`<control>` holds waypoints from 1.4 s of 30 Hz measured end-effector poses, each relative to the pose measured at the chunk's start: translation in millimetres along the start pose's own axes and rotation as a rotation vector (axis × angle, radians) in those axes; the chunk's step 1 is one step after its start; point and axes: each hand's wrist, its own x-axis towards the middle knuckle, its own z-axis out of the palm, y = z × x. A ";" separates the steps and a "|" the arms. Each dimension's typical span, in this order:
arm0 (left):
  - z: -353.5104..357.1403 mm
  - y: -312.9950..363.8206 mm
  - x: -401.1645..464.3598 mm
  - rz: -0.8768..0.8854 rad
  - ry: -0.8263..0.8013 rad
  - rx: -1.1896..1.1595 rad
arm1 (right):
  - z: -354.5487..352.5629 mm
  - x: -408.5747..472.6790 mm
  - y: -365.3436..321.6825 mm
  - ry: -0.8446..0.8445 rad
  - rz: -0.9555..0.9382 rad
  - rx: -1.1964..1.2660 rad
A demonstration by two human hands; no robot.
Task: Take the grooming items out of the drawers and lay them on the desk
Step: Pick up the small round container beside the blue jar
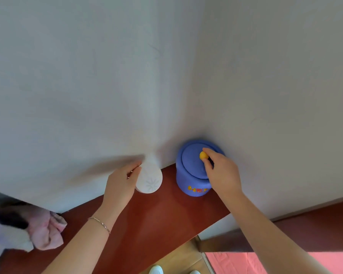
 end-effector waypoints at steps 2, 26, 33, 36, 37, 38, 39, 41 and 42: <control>-1.8 -20.3 -9.7 -0.052 -0.010 0.021 | 1.5 -0.3 0.5 0.014 -0.010 -0.020; 23.1 -105.9 -45.5 -0.139 0.030 0.175 | 1.6 5.6 6.4 -0.002 -0.125 -0.133; 23.4 -105.8 -46.3 -0.018 -0.024 0.407 | 6.9 4.4 10.6 -0.017 -0.081 -0.055; 16.3 -94.4 -45.9 0.187 -0.048 0.549 | 4.1 -1.5 10.1 -0.009 -0.127 -0.044; 13.1 -87.7 -45.8 0.252 -0.062 0.587 | 2.0 -6.6 8.4 0.054 -0.174 -0.060; 10.7 -80.4 -45.6 0.304 -0.073 0.617 | -0.2 -13.6 6.0 0.132 -0.231 -0.077; 8.7 -73.0 -45.2 0.340 -0.085 0.634 | -0.9 -22.4 4.3 0.202 -0.291 -0.082; 6.0 -60.0 -45.3 0.388 -0.092 0.652 | 2.2 -44.3 1.8 0.228 -0.369 -0.054; 5.1 -54.5 -46.0 0.403 -0.093 0.655 | 6.4 -55.5 1.4 0.195 -0.392 -0.032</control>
